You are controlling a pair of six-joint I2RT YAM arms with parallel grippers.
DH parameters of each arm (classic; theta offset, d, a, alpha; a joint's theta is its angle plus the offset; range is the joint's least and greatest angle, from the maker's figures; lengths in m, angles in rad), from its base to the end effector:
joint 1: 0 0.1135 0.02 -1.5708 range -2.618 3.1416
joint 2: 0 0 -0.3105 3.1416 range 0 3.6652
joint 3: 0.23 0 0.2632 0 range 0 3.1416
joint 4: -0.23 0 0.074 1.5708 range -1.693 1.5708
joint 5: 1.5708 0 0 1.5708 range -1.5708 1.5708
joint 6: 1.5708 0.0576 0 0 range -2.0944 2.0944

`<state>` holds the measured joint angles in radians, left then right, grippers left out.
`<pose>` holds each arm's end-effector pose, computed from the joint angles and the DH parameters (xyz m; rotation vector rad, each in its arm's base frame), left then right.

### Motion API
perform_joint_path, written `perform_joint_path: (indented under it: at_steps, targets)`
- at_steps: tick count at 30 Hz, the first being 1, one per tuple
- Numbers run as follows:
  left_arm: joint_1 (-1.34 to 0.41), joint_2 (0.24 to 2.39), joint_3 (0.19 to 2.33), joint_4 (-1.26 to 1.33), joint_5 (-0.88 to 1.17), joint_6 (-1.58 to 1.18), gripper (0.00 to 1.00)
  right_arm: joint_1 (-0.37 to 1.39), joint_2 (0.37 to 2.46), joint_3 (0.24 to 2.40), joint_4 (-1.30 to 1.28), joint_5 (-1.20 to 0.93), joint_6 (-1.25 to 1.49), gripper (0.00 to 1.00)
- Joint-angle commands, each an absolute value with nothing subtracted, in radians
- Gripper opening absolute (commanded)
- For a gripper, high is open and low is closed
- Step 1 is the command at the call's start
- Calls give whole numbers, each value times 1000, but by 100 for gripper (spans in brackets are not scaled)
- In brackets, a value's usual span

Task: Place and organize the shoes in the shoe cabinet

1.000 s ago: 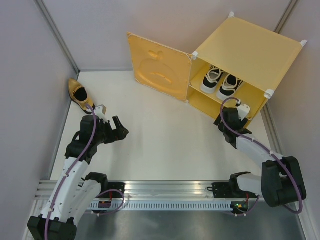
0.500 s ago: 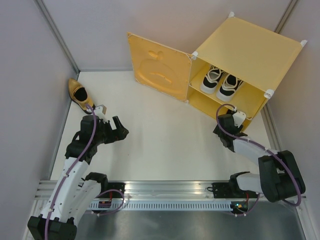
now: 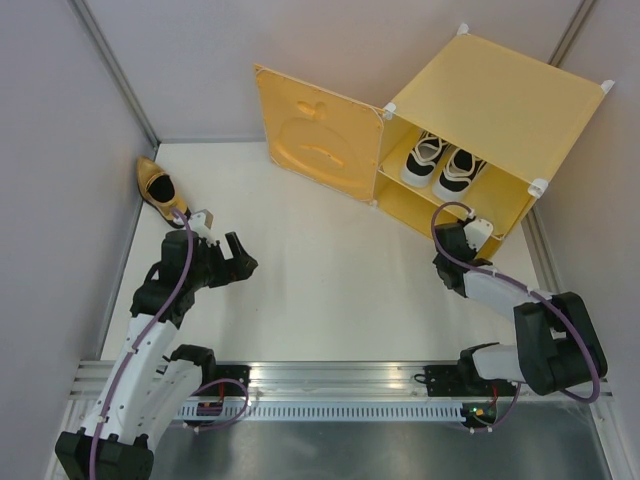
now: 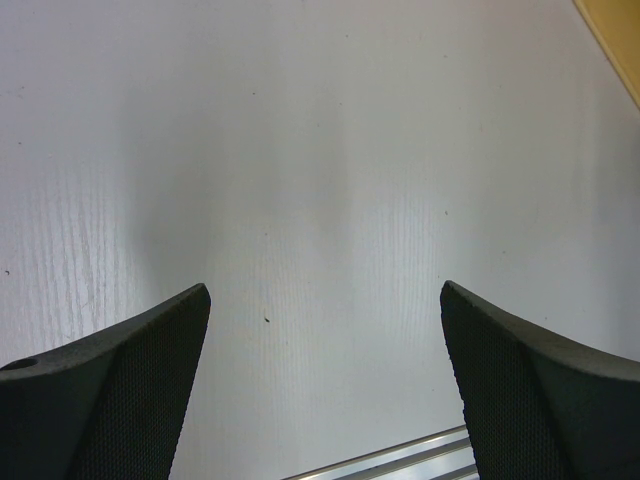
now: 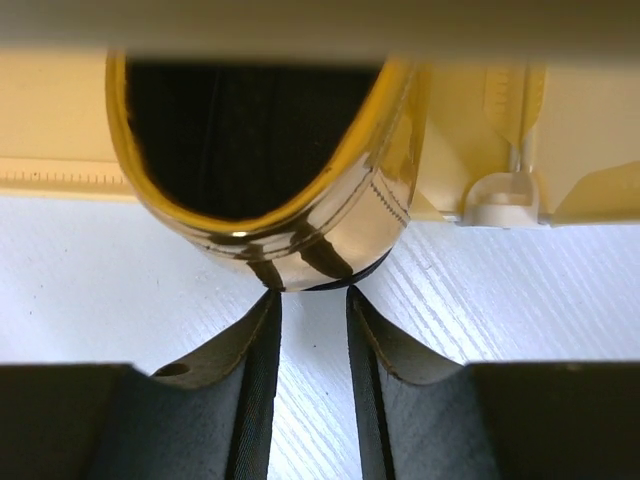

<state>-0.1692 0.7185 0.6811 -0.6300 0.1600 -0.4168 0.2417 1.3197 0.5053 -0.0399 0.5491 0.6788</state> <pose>0.1437 -0.0339 0.2873 -0.1929 2.2667 -0.4930 0.2434 0.0290 0.1762 0.7241 2.1588 -0.1949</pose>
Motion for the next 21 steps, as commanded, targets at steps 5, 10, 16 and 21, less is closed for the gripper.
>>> perform_joint_path:
  at_steps: [5,10,16,21]
  targets:
    - [-164,718,680,-609,156,-385,98,206,1324,600,-61,667,715,37]
    - [-164,718,680,-609,156,-385,98,189,1353,627,-57,661,700,37]
    - [-164,718,680,-609,153,-388,98,169,1407,666,-51,646,703,37]
    - [-164,718,680,-609,152,-387,98,155,1434,686,-41,632,699,37]
